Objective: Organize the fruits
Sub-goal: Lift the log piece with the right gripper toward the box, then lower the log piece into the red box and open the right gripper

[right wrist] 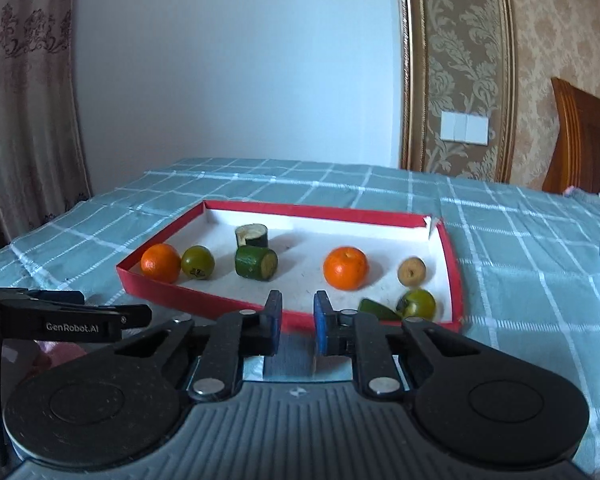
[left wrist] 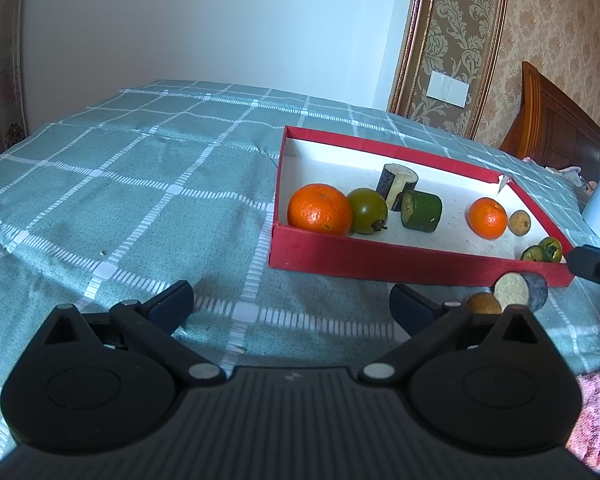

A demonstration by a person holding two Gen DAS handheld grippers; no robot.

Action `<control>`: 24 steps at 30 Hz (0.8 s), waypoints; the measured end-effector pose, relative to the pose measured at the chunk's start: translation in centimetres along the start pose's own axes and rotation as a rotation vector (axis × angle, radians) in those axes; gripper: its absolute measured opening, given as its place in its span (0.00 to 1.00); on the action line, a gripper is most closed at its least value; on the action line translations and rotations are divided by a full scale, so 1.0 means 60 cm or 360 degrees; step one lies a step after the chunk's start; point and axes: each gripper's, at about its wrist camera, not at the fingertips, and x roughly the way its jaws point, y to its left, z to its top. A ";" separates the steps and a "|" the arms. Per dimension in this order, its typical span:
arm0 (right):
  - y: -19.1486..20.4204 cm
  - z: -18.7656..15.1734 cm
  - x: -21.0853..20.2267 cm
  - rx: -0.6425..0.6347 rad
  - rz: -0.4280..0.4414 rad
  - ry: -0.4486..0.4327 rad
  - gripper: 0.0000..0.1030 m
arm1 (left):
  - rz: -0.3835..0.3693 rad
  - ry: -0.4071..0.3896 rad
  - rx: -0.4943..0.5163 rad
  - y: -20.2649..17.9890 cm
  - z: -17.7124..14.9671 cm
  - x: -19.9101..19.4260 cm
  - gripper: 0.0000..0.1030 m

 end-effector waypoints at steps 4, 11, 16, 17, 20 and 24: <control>-0.003 -0.005 0.002 -0.0013 0.0056 0.0073 0.17 | -0.0002 -0.0001 -0.0002 0.001 0.000 0.000 1.00; -0.007 -0.020 0.018 0.0145 0.0158 0.0170 0.68 | -0.0001 0.0000 -0.0001 0.002 0.000 0.000 1.00; 0.006 -0.021 0.036 0.0115 0.0074 0.0160 0.69 | -0.0006 -0.0003 -0.0007 0.002 -0.001 0.000 1.00; 0.007 -0.023 0.044 0.0110 0.0065 0.0187 0.66 | -0.0007 -0.0003 -0.0008 0.003 -0.001 0.000 1.00; 0.003 -0.034 0.065 0.0137 0.0083 0.0278 0.32 | -0.0007 -0.0003 -0.0008 0.003 -0.001 0.000 1.00; 0.004 -0.040 0.056 0.0128 0.0100 0.0247 0.31 | -0.0006 -0.0003 -0.0008 0.003 -0.001 0.000 1.00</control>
